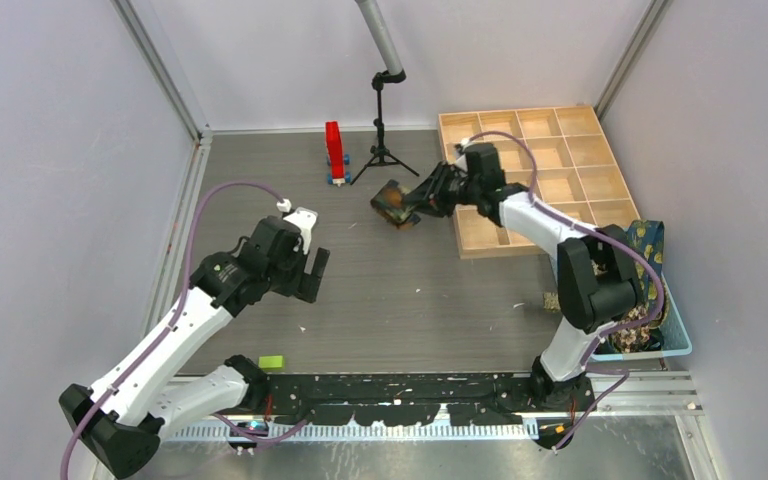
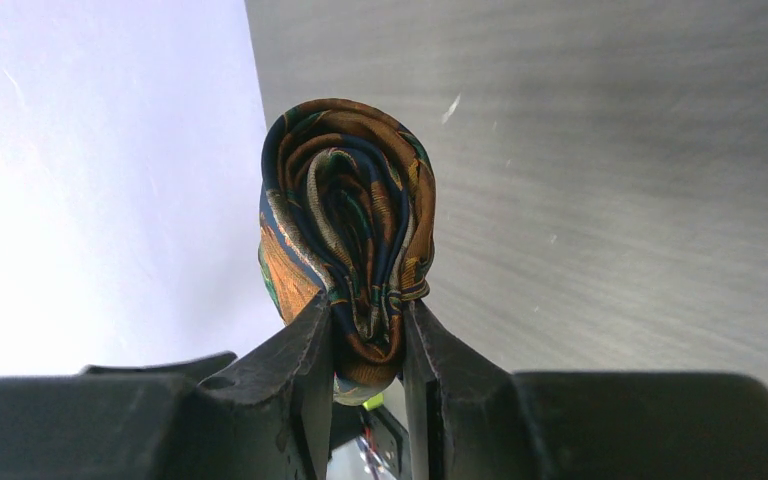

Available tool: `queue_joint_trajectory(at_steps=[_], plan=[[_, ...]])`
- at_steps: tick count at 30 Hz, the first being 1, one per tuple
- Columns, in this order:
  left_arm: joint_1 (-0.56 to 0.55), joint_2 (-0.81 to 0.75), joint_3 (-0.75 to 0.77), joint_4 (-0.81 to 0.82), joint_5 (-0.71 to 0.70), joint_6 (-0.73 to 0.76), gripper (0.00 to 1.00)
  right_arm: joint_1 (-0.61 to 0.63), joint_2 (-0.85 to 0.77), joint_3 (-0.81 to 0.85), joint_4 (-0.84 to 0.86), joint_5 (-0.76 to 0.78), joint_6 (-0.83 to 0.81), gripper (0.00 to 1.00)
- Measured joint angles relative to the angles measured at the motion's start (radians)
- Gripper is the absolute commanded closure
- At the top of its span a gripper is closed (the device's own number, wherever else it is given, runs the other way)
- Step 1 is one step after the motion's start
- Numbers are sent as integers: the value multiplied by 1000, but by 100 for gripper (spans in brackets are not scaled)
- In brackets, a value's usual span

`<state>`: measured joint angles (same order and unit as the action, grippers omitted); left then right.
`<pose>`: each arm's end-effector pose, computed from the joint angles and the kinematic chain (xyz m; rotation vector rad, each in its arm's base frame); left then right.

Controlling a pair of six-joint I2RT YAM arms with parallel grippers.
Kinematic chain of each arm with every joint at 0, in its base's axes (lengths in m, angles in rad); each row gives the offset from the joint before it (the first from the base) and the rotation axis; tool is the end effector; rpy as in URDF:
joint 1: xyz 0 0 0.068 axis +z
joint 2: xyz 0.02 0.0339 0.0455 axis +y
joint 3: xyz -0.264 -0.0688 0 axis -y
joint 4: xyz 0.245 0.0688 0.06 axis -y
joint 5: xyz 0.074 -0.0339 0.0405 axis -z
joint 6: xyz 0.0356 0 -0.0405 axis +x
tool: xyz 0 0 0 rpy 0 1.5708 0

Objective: Roll the ties
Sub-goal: Pick up the tie at the center of the board, then place the tie in the storage box.

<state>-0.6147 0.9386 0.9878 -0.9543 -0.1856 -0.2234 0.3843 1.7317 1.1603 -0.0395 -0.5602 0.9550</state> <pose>0.1452 -0.0944 0.3127 0.4003 2.4264 -0.1368 0.3509 0.1623 0.2323 0.3291 2.3925 1.3104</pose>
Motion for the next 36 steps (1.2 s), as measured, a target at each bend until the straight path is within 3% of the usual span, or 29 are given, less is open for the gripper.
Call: queue_joint_trajectory(at_steps=[2,20,27,36], plan=[[0,-2,-8,1,-5,0,1,-59,0,41,-29,-7,-8,100],[0,-43,-23,13,-40,-66,0,-538,219,428,-172,-35,2,100],[0,-85,-63,18,-58,-135,0,-627,384,674,-238,42,23,100],[0,-79,-78,19,-57,-163,0,-648,632,1051,-362,157,16,100]])
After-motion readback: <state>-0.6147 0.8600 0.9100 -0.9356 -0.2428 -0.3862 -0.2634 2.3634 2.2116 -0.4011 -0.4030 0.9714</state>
